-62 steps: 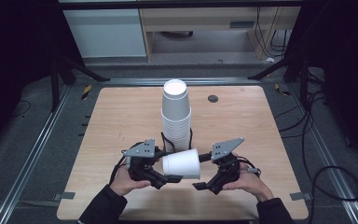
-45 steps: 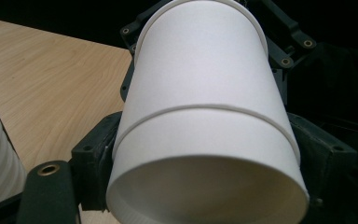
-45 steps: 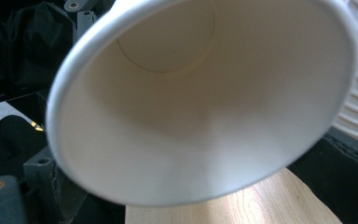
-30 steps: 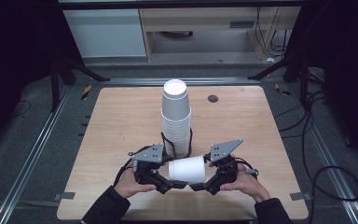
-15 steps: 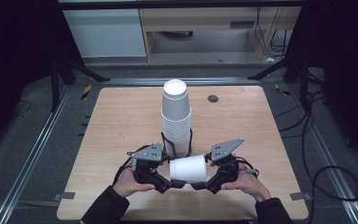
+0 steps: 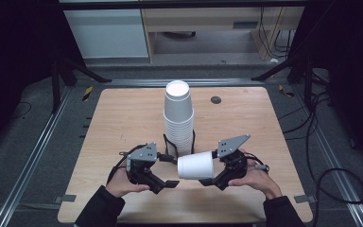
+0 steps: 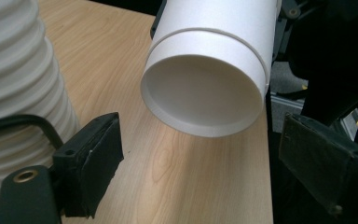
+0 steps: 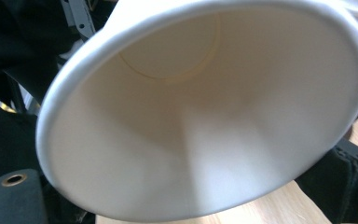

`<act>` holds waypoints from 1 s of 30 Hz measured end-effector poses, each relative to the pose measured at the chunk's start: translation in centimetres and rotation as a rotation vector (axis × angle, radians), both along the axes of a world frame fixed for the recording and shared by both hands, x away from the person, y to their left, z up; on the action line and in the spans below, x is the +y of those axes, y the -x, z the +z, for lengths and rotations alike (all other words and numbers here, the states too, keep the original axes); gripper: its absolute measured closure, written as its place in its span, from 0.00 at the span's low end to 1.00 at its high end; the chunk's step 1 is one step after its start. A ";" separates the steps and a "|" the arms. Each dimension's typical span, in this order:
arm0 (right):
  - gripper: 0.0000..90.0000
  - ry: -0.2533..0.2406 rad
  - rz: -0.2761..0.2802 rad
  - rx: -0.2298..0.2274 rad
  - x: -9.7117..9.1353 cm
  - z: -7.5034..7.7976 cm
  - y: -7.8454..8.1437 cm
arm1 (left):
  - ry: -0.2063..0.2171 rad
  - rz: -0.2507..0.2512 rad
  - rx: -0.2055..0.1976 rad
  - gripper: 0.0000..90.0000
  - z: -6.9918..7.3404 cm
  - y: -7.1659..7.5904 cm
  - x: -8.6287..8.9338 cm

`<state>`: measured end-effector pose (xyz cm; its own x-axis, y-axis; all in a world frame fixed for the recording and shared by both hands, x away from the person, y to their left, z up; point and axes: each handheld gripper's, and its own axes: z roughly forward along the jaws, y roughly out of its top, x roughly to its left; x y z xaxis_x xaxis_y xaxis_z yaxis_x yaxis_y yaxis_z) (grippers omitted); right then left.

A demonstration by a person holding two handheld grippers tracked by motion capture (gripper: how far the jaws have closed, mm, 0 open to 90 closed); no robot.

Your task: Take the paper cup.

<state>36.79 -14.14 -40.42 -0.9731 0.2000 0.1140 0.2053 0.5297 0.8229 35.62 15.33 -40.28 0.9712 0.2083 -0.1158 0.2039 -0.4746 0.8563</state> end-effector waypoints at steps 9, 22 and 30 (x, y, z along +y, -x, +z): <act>0.13 0.116 0.031 -0.018 1.4 0.5 -0.8 | -0.033 0.006 -0.009 0.12 -0.4 -0.1 -0.3; 0.12 0.196 0.092 -0.011 4.1 -0.1 -0.9 | -0.068 -0.020 -0.005 0.14 -0.6 0.0 -0.7; 0.12 0.213 0.110 -0.012 5.0 0.0 -0.9 | -0.095 -0.028 0.006 0.17 -0.8 0.0 -1.1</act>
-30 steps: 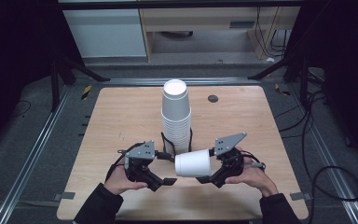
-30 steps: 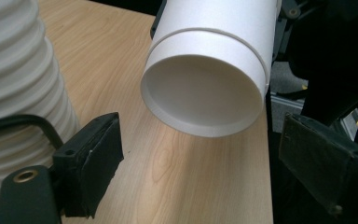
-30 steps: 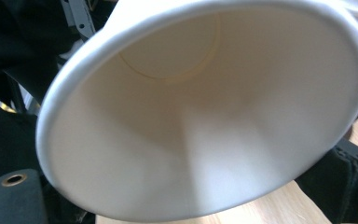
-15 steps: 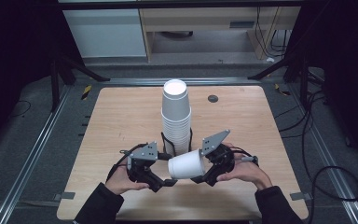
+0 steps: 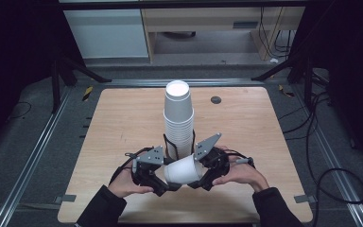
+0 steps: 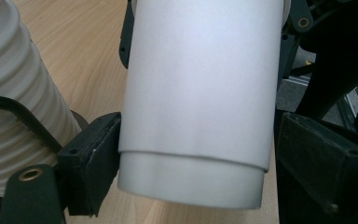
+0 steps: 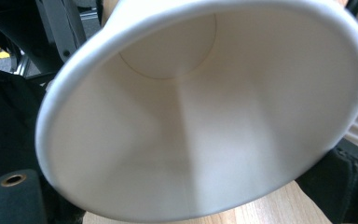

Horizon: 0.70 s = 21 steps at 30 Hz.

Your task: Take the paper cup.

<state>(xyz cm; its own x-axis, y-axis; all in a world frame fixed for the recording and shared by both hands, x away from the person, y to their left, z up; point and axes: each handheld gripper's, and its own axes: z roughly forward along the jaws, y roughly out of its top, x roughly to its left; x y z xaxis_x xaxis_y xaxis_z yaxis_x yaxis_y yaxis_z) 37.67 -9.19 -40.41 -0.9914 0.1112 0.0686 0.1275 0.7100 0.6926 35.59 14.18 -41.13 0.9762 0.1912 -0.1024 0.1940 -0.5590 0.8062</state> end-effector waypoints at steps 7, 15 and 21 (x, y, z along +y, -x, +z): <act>0.12 0.003 0.004 0.002 0.3 0.1 0.0 | -0.004 0.003 0.004 0.23 -0.1 -0.1 0.1; 0.12 -0.004 0.014 0.017 0.2 0.1 0.0 | -0.004 -0.013 -0.006 0.25 0.0 0.0 0.2; 0.11 0.007 0.016 0.021 0.2 -0.1 -0.1 | -0.008 -0.019 0.008 0.26 -0.3 -0.1 0.0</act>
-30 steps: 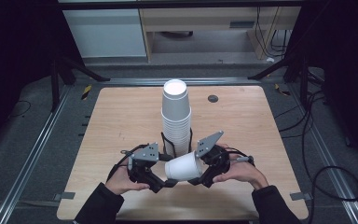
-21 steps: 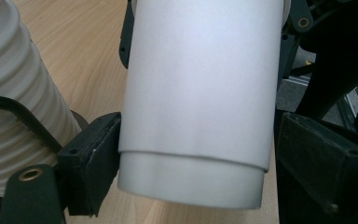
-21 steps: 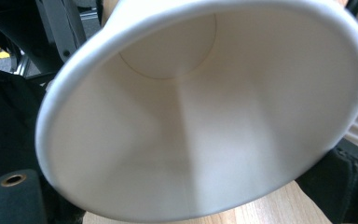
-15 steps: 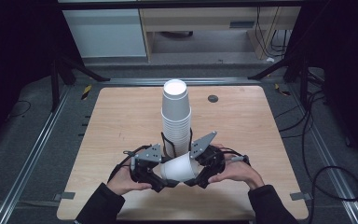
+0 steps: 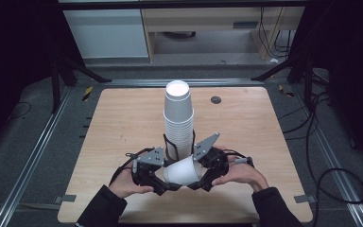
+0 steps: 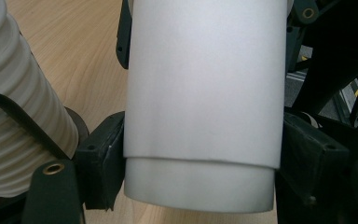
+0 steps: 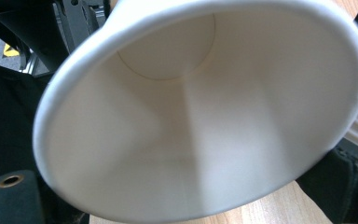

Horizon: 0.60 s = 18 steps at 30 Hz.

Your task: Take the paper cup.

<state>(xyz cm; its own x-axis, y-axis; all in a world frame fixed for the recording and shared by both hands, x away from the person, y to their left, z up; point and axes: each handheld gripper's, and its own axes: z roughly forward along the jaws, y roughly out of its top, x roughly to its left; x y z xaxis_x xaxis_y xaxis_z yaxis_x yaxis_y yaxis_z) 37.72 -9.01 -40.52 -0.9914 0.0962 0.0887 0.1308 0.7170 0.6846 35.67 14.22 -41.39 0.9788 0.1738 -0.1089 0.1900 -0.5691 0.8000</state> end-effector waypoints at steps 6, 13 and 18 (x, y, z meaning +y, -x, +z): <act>0.08 -0.026 0.001 0.016 -0.2 0.1 0.1 | 0.018 -0.004 0.006 0.26 0.1 0.0 0.1; 0.04 -0.082 -0.031 0.001 -1.1 0.8 0.1 | 0.025 0.010 0.014 0.25 0.0 -0.4 0.7; 0.04 -0.160 -0.083 -0.009 -2.7 1.7 0.2 | 0.048 0.032 0.020 0.25 -0.2 -0.7 1.4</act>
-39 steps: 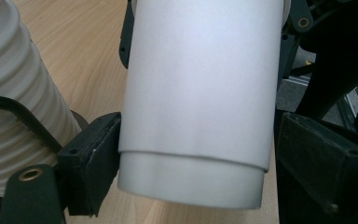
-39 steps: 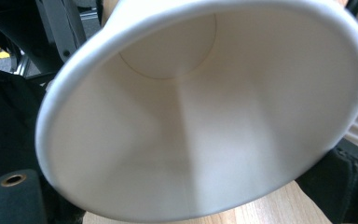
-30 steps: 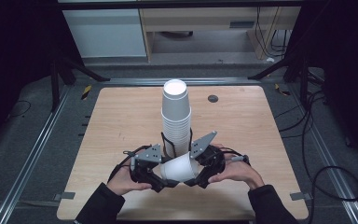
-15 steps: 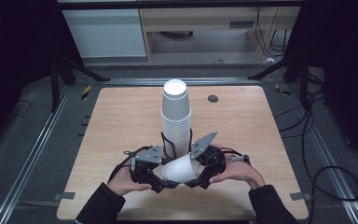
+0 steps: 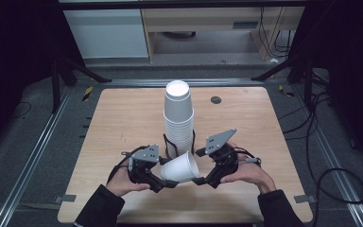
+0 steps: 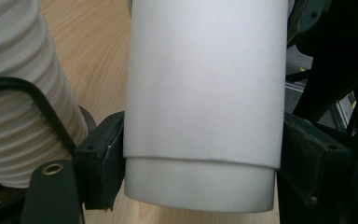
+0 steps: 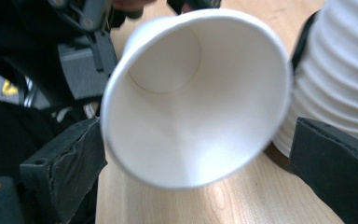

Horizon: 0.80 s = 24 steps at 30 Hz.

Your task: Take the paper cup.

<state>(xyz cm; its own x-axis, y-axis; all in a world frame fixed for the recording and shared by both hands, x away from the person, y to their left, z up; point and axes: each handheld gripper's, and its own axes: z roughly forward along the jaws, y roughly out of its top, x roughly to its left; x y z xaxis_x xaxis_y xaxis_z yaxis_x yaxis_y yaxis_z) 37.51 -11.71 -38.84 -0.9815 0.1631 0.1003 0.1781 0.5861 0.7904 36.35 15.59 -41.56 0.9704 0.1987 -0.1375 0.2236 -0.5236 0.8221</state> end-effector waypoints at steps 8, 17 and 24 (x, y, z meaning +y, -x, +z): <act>0.03 -0.091 -0.102 0.010 -2.4 -0.1 0.2 | 0.023 0.020 -0.006 0.25 -0.1 -0.2 0.3; 0.03 -0.147 -0.138 0.030 -2.9 -0.8 0.8 | 0.049 0.028 -0.023 0.25 -0.1 -0.2 0.1; 0.03 -0.226 -0.151 0.054 -2.9 -0.8 0.8 | 0.064 0.019 -0.033 0.25 0.1 0.1 -0.5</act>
